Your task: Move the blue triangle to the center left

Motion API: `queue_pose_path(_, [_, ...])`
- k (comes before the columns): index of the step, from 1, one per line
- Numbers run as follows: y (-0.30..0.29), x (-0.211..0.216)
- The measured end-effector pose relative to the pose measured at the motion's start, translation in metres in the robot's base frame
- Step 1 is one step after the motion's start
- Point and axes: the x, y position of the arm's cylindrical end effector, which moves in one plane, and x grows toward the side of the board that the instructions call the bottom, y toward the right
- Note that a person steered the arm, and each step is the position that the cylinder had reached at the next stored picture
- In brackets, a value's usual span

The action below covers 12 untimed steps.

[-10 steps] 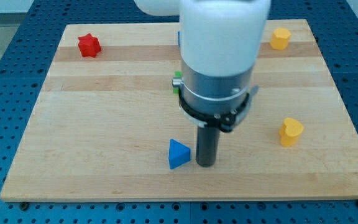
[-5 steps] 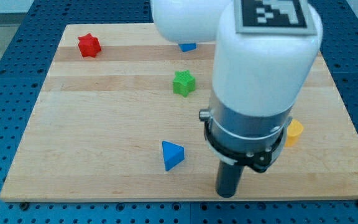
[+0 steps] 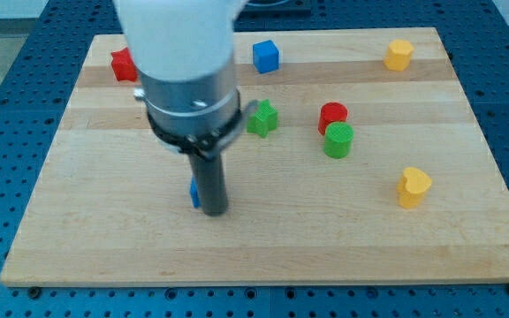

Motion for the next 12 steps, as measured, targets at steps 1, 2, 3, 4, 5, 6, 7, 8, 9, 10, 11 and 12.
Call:
queue_pose_path(1, [-0.025, -0.045])
queue_pose_path(2, [-0.042, -0.091])
queue_pose_path(3, [-0.043, -0.082])
queue_pose_path(4, [-0.006, -0.038])
queue_pose_path(5, [0.000, -0.061])
queue_pose_path(6, [0.000, -0.116])
queue_pose_path(7, [-0.001, -0.116])
queue_pose_path(8, [-0.023, -0.122])
queue_pose_path(9, [-0.045, -0.121])
queue_pose_path(10, [-0.046, -0.117])
queue_pose_path(11, [-0.053, -0.117])
queue_pose_path(12, [-0.069, -0.117])
